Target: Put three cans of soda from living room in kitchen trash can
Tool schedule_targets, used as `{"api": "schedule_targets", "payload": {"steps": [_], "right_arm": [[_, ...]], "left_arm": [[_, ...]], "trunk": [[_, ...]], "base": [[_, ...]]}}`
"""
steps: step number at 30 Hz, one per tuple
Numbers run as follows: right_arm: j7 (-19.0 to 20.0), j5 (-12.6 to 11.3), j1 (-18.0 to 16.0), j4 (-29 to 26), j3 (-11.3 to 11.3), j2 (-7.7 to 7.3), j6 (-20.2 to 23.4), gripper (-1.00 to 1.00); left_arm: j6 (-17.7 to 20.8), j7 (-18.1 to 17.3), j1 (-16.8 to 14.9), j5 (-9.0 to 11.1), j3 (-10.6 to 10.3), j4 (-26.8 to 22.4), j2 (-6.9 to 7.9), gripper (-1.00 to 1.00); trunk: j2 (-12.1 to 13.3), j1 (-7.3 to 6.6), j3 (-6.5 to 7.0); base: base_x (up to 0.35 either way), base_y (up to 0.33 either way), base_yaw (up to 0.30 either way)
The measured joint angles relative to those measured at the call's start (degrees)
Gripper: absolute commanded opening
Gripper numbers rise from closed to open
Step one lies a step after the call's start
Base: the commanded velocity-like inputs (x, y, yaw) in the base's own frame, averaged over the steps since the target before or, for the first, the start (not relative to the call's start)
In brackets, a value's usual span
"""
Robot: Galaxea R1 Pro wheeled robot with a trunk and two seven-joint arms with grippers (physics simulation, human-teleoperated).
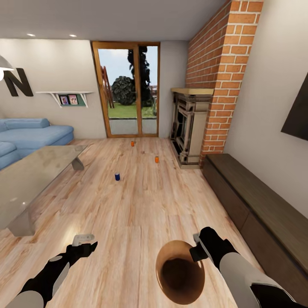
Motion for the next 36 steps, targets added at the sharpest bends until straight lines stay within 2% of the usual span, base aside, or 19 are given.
{"api": "schedule_targets", "payload": {"steps": [16,21,22,24,25,26,27,29,33,36], "right_arm": [[0.72,-0.35,-0.03,-0.71,-0.3,-0.05,0.25,-1.0],[1.1,-1.02,-0.22,-0.79,-0.66,0.4,3.16,-1.0],[2.05,-0.38,-0.47,-0.98,-0.84,0.45,5.87,-1.0],[3.68,-0.03,-0.54,-0.26,-0.63,0.51,7.74,-1.0],[5.74,0.67,-0.66,-0.88,-0.57,0.51,8.73,-1.0],[7.62,0.45,-0.75,-0.93,-0.65,0.5,9.45,-1.0],[8.89,-0.74,-0.77,-0.87,-0.71,0.49,10.17,-1.0],[9.73,-2.23,-0.84,-0.89,-1.0,0.49,10.63,-1.0],[10.57,2.03,-0.87,-0.83,-0.17,0.4,10.27,-1.0],[10.86,0.57,-0.88,-0.88,-0.41,0.29,10.34,-1.0]], "left_arm": [[0.13,-0.15,0.0,0.35,0.0,-0.02,0.08,1.0],[0.16,-0.12,0.0,0.26,0.0,-0.02,0.04,1.0],[0.15,-0.1,0.01,0.25,0.0,-0.01,0.05,1.0],[0.16,-0.1,0.0,0.27,0.01,-0.01,0.05,1.0],[0.13,-0.09,0.0,0.22,0.01,-0.01,0.03,1.0],[0.11,-0.09,0.0,0.18,0.0,-0.01,0.02,1.0],[0.1,-0.06,0.0,0.13,0.0,0.0,0.01,1.0],[0.08,-0.04,0.0,0.09,-0.03,0.01,0.0,1.0],[0.0,-0.01,0.0,-0.03,-0.07,0.0,0.0,1.0],[-0.01,0.0,0.0,-0.04,-0.08,0.0,0.0,1.0]], "trunk": [[0.0,0.0,0.03],[0.0,0.0,0.03],[-0.01,0.0,0.05],[0.0,0.0,0.03],[0.0,0.0,0.03],[0.0,0.0,0.03],[0.0,0.0,0.03],[0.0,0.0,0.04],[0.0,0.0,0.03],[0.0,0.0,0.03]], "base": [[0.211,0.081,0.0],[0.192,0.017,0.0],[0.188,0.004,0.0],[0.186,0.003,0.0],[0.182,0.001,0.0],[0.18,0.001,0.0],[0.179,0.001,0.0],[0.178,0.0,0.0],[0.177,0.0,0.0],[0.202,0.036,0.0]]}}
